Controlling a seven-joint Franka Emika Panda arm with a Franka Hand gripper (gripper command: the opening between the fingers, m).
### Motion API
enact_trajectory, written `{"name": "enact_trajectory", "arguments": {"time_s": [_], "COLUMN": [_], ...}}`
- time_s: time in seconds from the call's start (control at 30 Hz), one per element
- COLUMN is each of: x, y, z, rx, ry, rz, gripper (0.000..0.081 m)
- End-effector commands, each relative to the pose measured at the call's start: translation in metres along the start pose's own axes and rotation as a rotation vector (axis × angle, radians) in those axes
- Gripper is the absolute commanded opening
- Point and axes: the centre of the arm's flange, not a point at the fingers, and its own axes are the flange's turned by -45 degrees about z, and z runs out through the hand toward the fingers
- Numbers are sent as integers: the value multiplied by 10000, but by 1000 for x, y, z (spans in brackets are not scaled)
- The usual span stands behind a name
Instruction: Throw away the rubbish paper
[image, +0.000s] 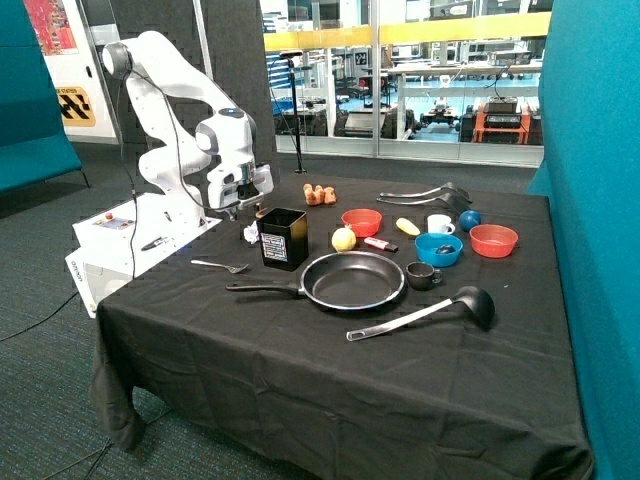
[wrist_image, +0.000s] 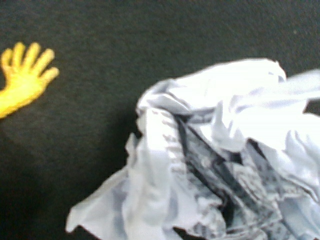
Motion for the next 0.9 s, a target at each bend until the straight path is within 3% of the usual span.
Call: {"name": "enact_trajectory", "arguments": {"time_s": [0.0,0.43,0.87], "x": [-4,4,18], "y": [5,-19,-29], "z": [14,33,28], "rx": [7,7,7], "ry": [-4,-4,-4], "rz": [477,274,295], "gripper": [747,740,739]}}
